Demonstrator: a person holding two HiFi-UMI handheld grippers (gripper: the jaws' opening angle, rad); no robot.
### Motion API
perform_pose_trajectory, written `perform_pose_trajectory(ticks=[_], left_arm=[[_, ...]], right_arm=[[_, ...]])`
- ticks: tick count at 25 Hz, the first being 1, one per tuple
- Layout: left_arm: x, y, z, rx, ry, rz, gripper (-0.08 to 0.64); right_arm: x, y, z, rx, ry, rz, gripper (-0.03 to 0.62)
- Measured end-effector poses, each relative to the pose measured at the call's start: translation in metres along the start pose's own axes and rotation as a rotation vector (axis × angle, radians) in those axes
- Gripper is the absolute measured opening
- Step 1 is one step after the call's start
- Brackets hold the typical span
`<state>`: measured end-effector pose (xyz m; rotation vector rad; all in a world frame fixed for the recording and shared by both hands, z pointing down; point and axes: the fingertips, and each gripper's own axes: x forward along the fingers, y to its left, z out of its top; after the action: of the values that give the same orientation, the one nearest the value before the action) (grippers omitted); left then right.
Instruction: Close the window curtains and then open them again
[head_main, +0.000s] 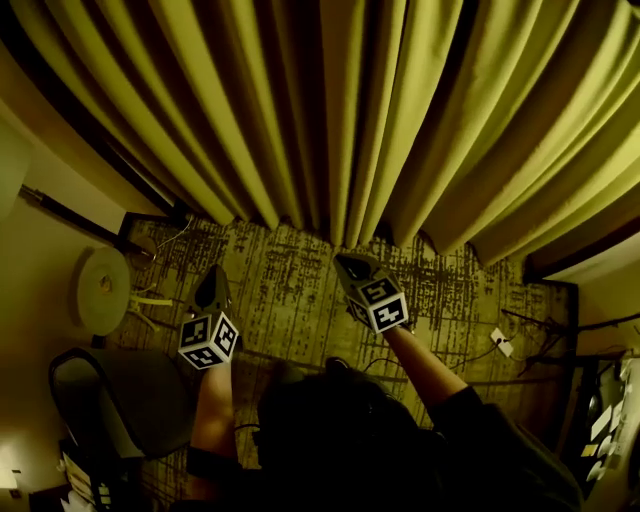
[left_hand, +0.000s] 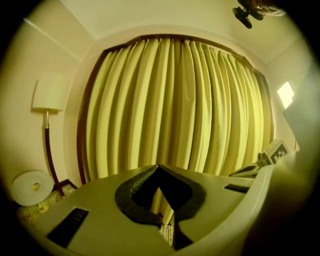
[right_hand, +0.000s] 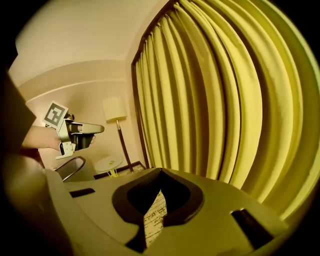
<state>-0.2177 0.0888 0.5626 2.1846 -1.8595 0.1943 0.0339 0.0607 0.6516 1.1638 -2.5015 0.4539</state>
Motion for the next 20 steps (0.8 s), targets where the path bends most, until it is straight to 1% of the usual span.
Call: perform_pose_trajectory(ticks=[3, 8, 15, 20], left_arm=[[0.035, -0.010, 0.014, 0.028, -0.002, -0.070, 0.008], [0.096, -0.020, 0.036, 0.068, -0.003, -0.202, 0.008], [0.169, -0.028, 0.058, 0.115, 0.012, -0.360, 0.008], [0.199, -0.021, 0.068, 0.146, 0.030, -0.442, 0.008]], right_arm=[[0.007, -0.018, 0.010, 0.018, -0.021, -0.052, 0.000], [0.019, -0.034, 0.048, 0.045, -0.077, -0.139, 0.000], [0.037, -0.064, 0.065, 0.104, -0.072, -0.303, 0.000], [0.048, -0.077, 0.069, 0.137, -0.075, -0.412, 0.000]])
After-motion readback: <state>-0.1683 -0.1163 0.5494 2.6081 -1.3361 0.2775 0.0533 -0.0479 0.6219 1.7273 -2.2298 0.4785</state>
